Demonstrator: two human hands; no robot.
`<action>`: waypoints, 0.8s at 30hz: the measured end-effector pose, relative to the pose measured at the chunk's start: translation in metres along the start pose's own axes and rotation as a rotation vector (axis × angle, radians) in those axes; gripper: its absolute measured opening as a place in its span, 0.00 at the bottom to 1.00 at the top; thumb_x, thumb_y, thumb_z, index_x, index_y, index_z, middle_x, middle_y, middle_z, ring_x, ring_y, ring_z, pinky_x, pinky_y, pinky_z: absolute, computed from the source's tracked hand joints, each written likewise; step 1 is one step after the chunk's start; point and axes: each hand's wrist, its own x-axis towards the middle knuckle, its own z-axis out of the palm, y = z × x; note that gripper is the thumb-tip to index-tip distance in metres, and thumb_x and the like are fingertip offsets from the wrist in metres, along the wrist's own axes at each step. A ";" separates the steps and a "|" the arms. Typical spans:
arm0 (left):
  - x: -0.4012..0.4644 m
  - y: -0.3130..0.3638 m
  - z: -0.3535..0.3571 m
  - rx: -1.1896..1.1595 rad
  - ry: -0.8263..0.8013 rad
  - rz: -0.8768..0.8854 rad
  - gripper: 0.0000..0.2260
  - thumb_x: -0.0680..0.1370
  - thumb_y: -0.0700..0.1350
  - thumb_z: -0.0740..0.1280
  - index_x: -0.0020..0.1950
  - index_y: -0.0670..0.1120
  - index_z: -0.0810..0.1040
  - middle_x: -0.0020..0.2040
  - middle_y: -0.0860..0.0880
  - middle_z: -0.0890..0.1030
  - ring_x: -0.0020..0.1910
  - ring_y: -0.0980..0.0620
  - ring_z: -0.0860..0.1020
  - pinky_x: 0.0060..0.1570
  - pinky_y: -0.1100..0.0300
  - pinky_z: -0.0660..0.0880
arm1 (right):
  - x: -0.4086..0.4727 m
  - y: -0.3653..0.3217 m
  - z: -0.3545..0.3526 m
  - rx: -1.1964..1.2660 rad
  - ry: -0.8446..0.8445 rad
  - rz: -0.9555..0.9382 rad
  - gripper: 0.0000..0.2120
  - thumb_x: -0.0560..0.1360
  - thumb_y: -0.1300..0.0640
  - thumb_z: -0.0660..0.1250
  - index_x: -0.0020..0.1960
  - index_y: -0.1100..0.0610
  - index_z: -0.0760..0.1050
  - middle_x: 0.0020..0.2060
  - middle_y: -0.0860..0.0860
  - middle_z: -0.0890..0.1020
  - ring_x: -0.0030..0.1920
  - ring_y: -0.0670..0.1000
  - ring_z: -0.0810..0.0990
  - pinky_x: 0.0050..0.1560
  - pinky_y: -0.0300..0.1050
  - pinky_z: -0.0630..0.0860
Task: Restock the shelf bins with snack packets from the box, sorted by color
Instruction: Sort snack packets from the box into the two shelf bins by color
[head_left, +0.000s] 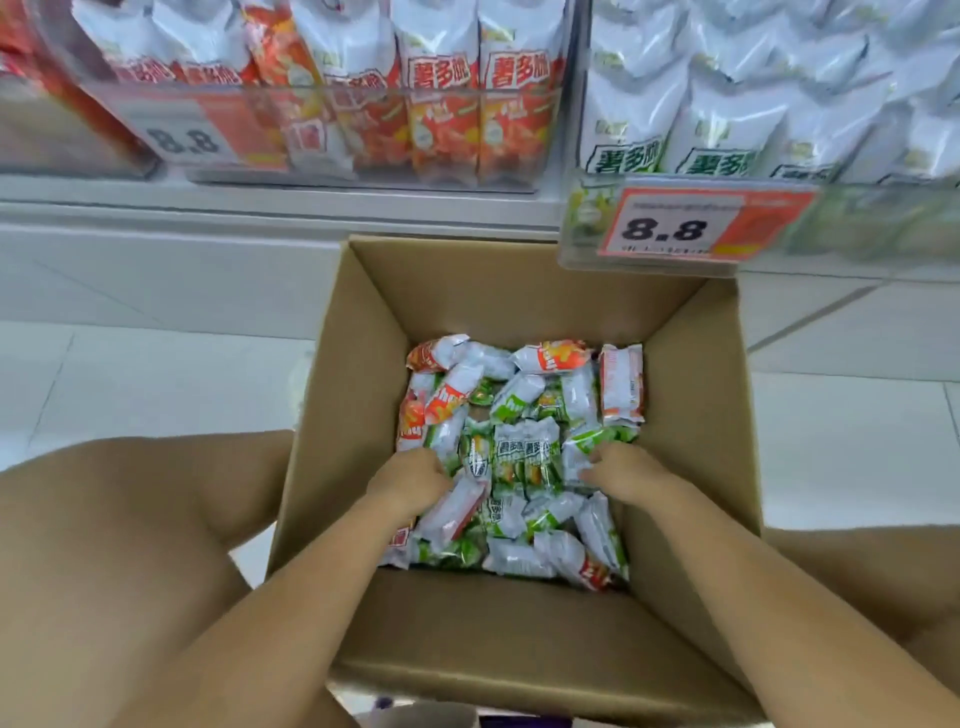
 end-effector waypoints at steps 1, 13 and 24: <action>0.007 -0.007 0.010 0.011 -0.019 -0.042 0.08 0.77 0.44 0.62 0.38 0.45 0.74 0.41 0.46 0.78 0.44 0.47 0.78 0.37 0.60 0.68 | 0.004 0.003 0.017 0.028 -0.044 0.033 0.15 0.79 0.50 0.62 0.60 0.58 0.73 0.56 0.55 0.76 0.56 0.54 0.76 0.51 0.45 0.72; 0.038 -0.034 0.059 -0.013 0.017 -0.161 0.17 0.78 0.48 0.65 0.63 0.42 0.70 0.58 0.41 0.76 0.57 0.42 0.75 0.50 0.55 0.74 | 0.045 -0.025 0.101 -0.123 0.013 -0.127 0.26 0.78 0.43 0.60 0.70 0.56 0.64 0.63 0.57 0.74 0.64 0.57 0.72 0.54 0.48 0.72; 0.051 -0.026 0.064 -0.175 -0.047 -0.173 0.25 0.74 0.54 0.68 0.66 0.43 0.68 0.60 0.42 0.77 0.57 0.43 0.76 0.49 0.56 0.72 | 0.046 0.020 0.114 -0.239 -0.055 -0.060 0.21 0.77 0.50 0.64 0.66 0.55 0.64 0.62 0.55 0.74 0.59 0.58 0.76 0.51 0.49 0.74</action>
